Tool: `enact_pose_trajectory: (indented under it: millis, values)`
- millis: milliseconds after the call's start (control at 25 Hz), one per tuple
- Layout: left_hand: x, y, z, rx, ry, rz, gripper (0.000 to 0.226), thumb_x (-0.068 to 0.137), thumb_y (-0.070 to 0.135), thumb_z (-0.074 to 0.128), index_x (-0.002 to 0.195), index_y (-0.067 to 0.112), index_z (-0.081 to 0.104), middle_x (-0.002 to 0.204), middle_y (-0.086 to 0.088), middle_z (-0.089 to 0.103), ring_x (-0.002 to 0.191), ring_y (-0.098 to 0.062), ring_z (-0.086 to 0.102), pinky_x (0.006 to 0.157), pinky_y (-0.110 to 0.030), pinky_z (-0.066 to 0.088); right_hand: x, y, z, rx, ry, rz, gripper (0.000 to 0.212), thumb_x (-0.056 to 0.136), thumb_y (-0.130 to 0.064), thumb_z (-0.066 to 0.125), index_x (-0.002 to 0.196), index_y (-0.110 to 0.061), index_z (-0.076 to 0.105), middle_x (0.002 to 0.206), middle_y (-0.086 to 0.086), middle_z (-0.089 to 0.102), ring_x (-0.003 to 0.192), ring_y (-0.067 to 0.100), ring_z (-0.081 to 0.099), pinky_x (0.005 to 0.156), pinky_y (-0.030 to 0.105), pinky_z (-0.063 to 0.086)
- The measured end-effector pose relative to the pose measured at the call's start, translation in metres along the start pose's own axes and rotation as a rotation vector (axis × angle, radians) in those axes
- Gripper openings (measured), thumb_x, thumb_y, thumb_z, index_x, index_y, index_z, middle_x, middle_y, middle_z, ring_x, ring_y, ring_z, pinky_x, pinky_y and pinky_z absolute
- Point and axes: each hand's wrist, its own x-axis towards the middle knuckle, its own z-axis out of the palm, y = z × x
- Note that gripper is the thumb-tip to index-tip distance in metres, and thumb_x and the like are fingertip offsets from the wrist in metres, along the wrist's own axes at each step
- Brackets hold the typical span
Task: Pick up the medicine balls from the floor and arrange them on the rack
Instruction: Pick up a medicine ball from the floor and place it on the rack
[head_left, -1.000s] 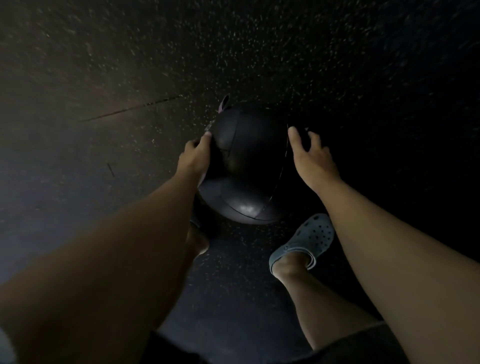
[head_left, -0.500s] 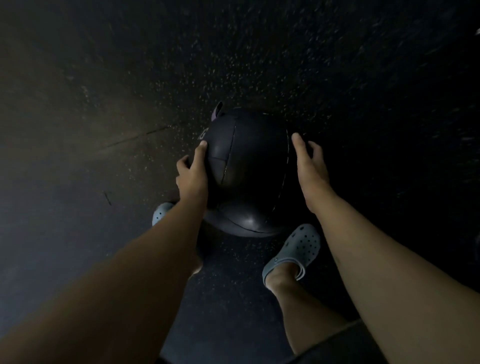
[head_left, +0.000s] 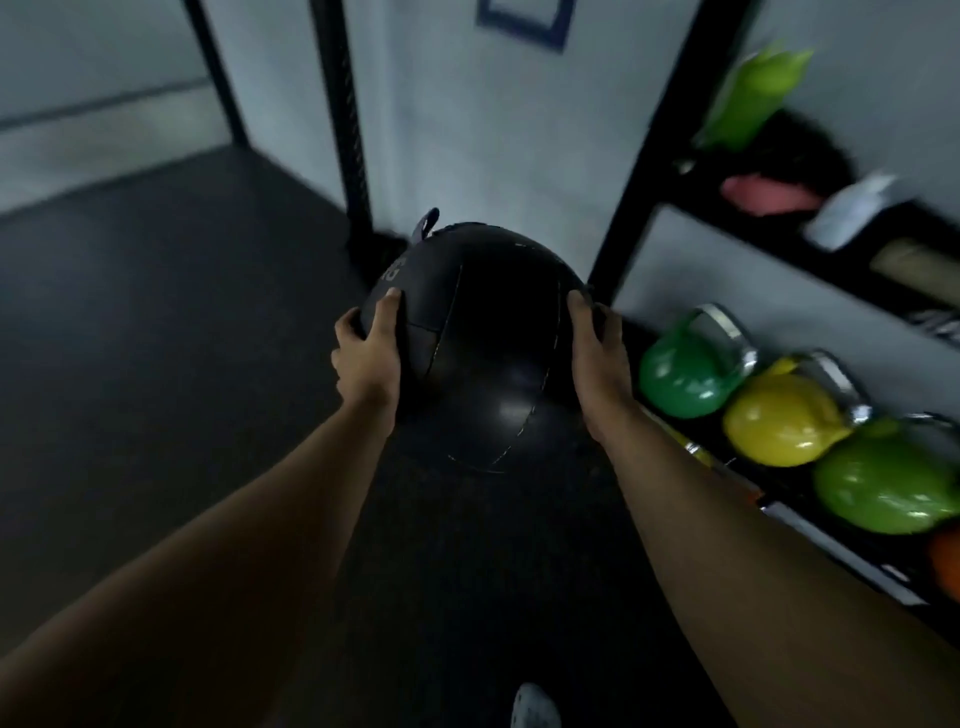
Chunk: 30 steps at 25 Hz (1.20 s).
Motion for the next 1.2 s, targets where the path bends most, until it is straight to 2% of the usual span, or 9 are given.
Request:
enact_pose_trajectory:
  millis: [120,240,360,520,640,760,960,1200]
  values:
    - [-0.059,0.110,0.045,-0.076,-0.166,0.182,0.090,0.077,0.078,0.057,0.153,0.032,0.046,0.156,-0.011,0.051,0.140,-0.038,0.050,0.119,-0.057,0.039,-0.010,-0.090,-0.087,0.111,0.214,-0.157,0.076,0.090,-0.075,0.047,0.149,-0.027,0.051,0.147,0.017,0.059,0.138,0.038,0.054,0.119,0.049,0.038]
    - [-0.127,0.186,0.088,-0.144,-0.304,0.306,0.099,0.064,0.082,0.055,0.149,0.032,0.050,0.151,-0.010,0.056,0.135,-0.037,0.055,0.117,-0.055,0.043,-0.037,-0.154,-0.177,0.181,0.387,-0.255,0.082,0.082,-0.081,0.046,0.150,-0.035,0.049,0.152,0.014,0.056,0.141,0.036,0.052,0.121,0.046,0.037]
    - [-0.208,0.233,0.134,-0.235,-0.456,0.384,0.097,0.065,0.078,0.058,0.149,0.027,0.052,0.150,-0.014,0.057,0.135,-0.040,0.056,0.117,-0.055,0.043,-0.074,-0.192,-0.273,0.257,0.535,-0.345,0.091,0.071,-0.086,0.044,0.147,-0.039,0.050,0.143,0.009,0.061,0.134,0.033,0.057,0.118,0.048,0.042]
    - [-0.300,0.254,0.206,-0.317,-0.614,0.376,0.097,0.069,0.074,0.060,0.154,0.028,0.049,0.155,-0.013,0.054,0.139,-0.038,0.054,0.119,-0.055,0.041,-0.100,-0.212,-0.391,0.263,0.682,-0.398,0.080,0.073,-0.085,0.047,0.141,-0.045,0.053,0.137,0.008,0.064,0.128,0.033,0.061,0.115,0.052,0.045]
    - [-0.356,0.268,0.270,-0.343,-0.693,0.369,0.081,0.080,0.069,0.064,0.150,0.031,0.052,0.150,-0.011,0.057,0.135,-0.038,0.057,0.119,-0.056,0.040,-0.101,-0.219,-0.471,0.274,0.758,-0.458,0.079,0.074,-0.083,0.049,0.143,-0.045,0.052,0.138,0.006,0.063,0.129,0.031,0.061,0.115,0.052,0.046]
    - [-0.394,0.284,0.326,-0.337,-0.714,0.440,0.074,0.089,0.063,0.064,0.152,0.026,0.051,0.151,-0.015,0.056,0.136,-0.040,0.055,0.116,-0.053,0.044,-0.091,-0.227,-0.529,0.285,0.794,-0.502,0.082,0.073,-0.083,0.048,0.145,-0.043,0.051,0.142,0.004,0.060,0.133,0.030,0.057,0.117,0.053,0.043]
    - [-0.419,0.340,0.393,-0.395,-0.808,0.531,0.090,0.080,0.069,0.060,0.159,0.030,0.042,0.159,-0.011,0.047,0.142,-0.037,0.051,0.119,-0.054,0.042,-0.049,-0.268,-0.595,0.294,0.776,-0.624,0.079,0.075,-0.081,0.050,0.144,-0.043,0.050,0.142,0.005,0.059,0.129,0.028,0.059,0.113,0.053,0.048]
    - [-0.399,0.404,0.476,-0.416,-0.823,0.635,0.090,0.082,0.072,0.058,0.161,0.035,0.037,0.164,-0.010,0.042,0.144,-0.037,0.048,0.118,-0.057,0.042,0.034,-0.319,-0.630,0.311,0.809,-0.696,0.080,0.075,-0.081,0.049,0.145,-0.043,0.049,0.143,0.004,0.059,0.125,0.027,0.062,0.111,0.054,0.050]
